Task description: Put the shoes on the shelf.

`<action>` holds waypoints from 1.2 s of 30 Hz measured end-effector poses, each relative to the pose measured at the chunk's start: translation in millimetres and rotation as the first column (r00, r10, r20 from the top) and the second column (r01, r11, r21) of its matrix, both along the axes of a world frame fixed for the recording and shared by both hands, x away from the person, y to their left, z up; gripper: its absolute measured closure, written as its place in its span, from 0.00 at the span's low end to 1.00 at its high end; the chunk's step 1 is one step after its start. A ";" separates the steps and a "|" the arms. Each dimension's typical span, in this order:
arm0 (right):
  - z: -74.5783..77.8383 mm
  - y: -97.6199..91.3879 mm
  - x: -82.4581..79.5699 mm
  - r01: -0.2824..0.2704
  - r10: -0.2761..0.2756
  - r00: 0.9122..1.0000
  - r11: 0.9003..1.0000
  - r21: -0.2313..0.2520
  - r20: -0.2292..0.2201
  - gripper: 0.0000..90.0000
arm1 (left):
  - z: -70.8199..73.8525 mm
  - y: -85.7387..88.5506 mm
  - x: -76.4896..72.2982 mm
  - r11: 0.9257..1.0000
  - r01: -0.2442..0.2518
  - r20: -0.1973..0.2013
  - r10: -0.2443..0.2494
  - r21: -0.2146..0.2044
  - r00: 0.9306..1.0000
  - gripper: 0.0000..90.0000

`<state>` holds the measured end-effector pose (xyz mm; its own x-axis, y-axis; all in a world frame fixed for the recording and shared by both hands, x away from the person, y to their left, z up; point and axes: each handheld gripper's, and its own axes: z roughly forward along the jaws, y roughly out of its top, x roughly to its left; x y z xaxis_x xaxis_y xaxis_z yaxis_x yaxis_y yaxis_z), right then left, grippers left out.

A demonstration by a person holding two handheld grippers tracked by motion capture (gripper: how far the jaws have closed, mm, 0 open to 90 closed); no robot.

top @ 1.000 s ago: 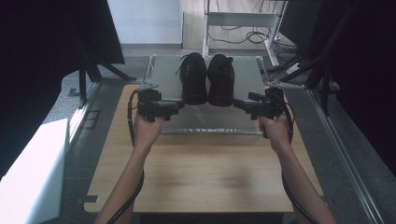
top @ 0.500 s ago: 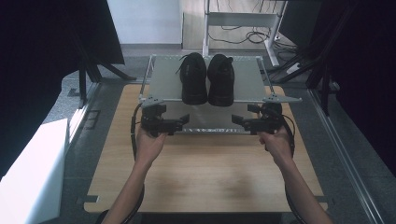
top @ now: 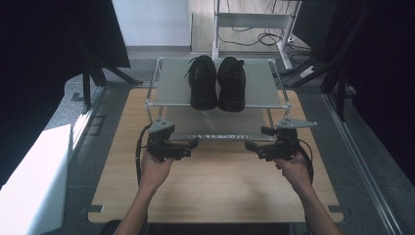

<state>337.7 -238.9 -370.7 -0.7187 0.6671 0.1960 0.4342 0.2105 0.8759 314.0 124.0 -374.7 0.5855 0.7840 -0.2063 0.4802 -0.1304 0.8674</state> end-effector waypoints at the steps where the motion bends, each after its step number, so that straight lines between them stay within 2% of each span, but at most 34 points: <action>1: -2.4 -1.1 -2.9 -0.002 0.002 1.000 1.000 -0.002 -0.002 0.07 | -1.2 0.2 -2.7 1.000 0.004 0.001 -0.004 0.001 1.000 0.00; 7: -12.8 -8.2 -18.6 -0.002 0.003 1.000 1.000 -0.021 0.002 0.07 | -9.5 0.7 -19.2 0.999 0.031 0.003 -0.031 0.009 1.000 0.00; 15: -23.8 -15.0 -37.7 0.012 -0.012 1.000 1.000 -0.006 0.012 0.06 | -30.5 2.2 -35.9 0.999 0.042 -0.014 -0.042 0.026 0.999 0.00; 24: -49.6 -13.6 -51.0 0.019 -0.019 1.000 1.000 -0.005 0.000 0.04 | -53.1 2.0 -47.9 0.998 0.050 -0.025 -0.049 0.036 0.998 0.00; 33: -79.6 -0.1 -56.4 0.037 -0.038 0.999 0.997 -0.063 -0.008 0.04 | -89.9 -0.6 -57.9 0.997 0.038 -0.057 -0.034 0.074 0.998 0.00; 36: -89.6 5.4 -59.0 0.034 -0.035 0.999 0.994 -0.104 -0.011 0.03 | -103.9 -0.1 -60.8 0.996 0.032 -0.078 -0.026 0.081 0.997 0.00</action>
<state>278.7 -233.4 -460.3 -0.6929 0.7086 0.1334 0.4541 0.2852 0.8441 253.2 123.9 -478.6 0.5931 0.7831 -0.1869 0.5398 -0.2146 0.8140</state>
